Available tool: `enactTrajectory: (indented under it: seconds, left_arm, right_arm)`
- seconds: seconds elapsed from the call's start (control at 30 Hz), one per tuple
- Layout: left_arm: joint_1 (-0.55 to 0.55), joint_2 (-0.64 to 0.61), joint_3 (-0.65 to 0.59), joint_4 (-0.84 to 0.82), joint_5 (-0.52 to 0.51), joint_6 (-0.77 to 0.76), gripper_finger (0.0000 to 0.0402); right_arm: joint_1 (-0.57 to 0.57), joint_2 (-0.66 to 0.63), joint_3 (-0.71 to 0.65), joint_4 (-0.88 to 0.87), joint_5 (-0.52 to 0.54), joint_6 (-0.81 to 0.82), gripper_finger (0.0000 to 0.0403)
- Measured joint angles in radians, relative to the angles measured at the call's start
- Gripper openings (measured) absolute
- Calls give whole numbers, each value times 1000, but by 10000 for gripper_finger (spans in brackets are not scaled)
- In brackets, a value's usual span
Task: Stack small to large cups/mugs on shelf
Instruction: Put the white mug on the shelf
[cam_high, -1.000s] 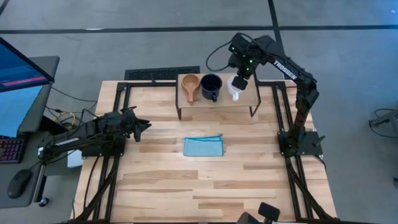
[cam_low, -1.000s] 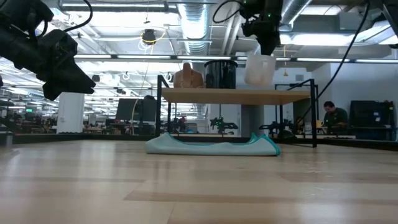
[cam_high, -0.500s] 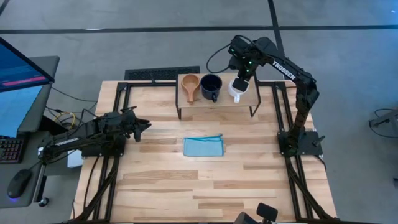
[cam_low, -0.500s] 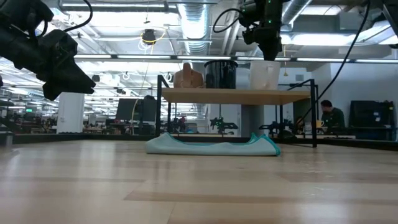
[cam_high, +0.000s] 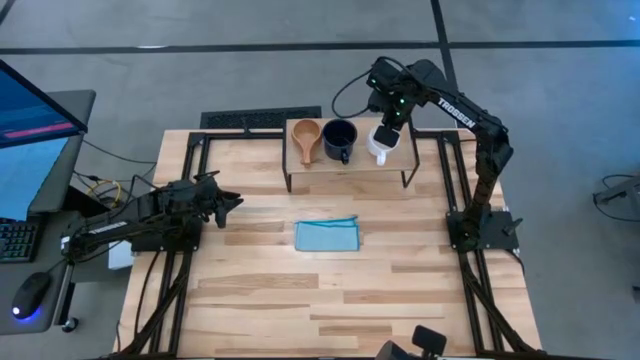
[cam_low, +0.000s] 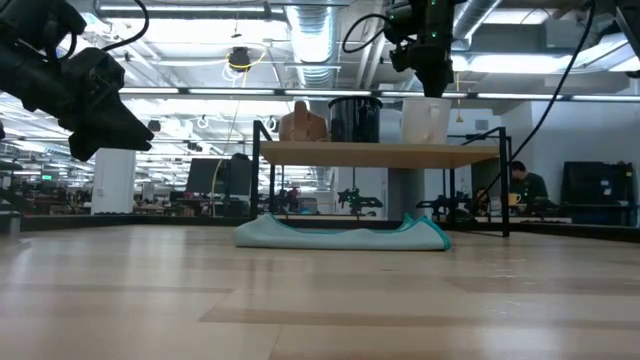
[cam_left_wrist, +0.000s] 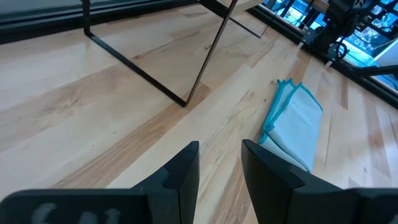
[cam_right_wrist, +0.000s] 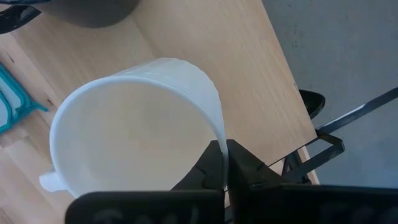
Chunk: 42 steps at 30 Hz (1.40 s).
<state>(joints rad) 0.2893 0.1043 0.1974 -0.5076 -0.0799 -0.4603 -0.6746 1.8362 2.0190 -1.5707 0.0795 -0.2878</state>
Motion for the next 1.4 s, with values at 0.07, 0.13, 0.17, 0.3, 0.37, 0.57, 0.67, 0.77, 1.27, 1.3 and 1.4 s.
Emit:
enactTrajectory:
  seconds: [0.07,0.13,0.17,0.3,0.37,0.57,0.67,0.77,1.27,1.3,1.4]
  left_arm:
    - [0,0,0,0,0,0,109]
    - [0,0,0,0,0,0,109]
    - [0,0,0,0,0,0,109]
    - [0,0,0,0,0,1,109]
    - [0,0,0,0,0,1,109]
    - [0,0,0,0,0,1,109]
    - [0,0,0,0,1,1,109]
    - [0,0,0,0,1,1,109]
    - [0,0,0,0,3,0,109]
    - [0,0,0,0,2,0,109]
    - [0,0,0,0,3,1,109]
  right_arm:
    - [0,0,0,0,5,0,24]
    - [0,0,-1,-1,27,0,32]
    - [1,0,-1,-1,35,0,35]
    - [10,0,-1,0,57,-6,40]
    - [15,0,-1,2,58,-16,40]
    - [25,1,-1,31,57,-19,41]
    - [26,1,-1,45,58,-19,42]
    - [26,2,-1,49,57,-19,42]
    - [67,105,6,35,195,-35,70]
    - [67,105,5,34,195,-34,73]
    - [66,97,4,33,194,-20,79]
